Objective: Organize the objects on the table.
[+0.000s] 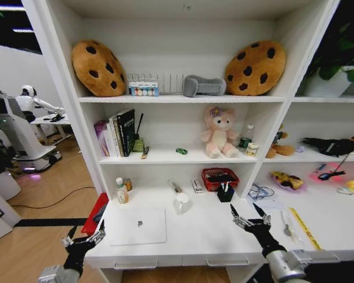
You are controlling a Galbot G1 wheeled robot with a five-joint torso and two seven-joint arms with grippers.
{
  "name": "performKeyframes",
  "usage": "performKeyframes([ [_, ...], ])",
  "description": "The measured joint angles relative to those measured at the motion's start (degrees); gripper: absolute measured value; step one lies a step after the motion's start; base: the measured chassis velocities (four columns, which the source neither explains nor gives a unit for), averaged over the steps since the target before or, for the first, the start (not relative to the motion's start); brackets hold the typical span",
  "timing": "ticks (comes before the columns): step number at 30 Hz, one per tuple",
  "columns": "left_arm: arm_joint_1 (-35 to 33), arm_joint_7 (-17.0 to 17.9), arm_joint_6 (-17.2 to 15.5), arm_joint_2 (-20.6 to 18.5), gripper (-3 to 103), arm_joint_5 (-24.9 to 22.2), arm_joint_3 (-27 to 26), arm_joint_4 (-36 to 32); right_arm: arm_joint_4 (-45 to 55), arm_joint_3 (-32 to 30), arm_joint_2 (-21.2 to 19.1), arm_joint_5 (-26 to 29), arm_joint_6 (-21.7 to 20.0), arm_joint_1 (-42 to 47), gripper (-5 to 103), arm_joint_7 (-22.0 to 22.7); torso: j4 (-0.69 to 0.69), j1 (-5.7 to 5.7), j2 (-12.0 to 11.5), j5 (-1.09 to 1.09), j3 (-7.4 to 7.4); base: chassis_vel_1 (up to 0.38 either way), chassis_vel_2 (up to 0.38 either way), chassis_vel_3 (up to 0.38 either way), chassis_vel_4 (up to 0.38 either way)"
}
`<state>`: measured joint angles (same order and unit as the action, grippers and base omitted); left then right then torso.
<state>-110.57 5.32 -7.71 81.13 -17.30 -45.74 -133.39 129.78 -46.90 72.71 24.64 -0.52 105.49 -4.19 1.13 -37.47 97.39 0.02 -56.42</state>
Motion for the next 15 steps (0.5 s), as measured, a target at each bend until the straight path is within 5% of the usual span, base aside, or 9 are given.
performKeyframes([
  [15, 0.0, 0.0, 0.0, 0.0, 100, 0.0, 0.0, 0.0, 0.0, 0.0, 0.0, 0.0, 0.0, 0.0, 100, 0.0, -0.01, 0.0, 0.0, -0.02, 0.0, 0.146, -0.154, -0.157, 0.151],
])
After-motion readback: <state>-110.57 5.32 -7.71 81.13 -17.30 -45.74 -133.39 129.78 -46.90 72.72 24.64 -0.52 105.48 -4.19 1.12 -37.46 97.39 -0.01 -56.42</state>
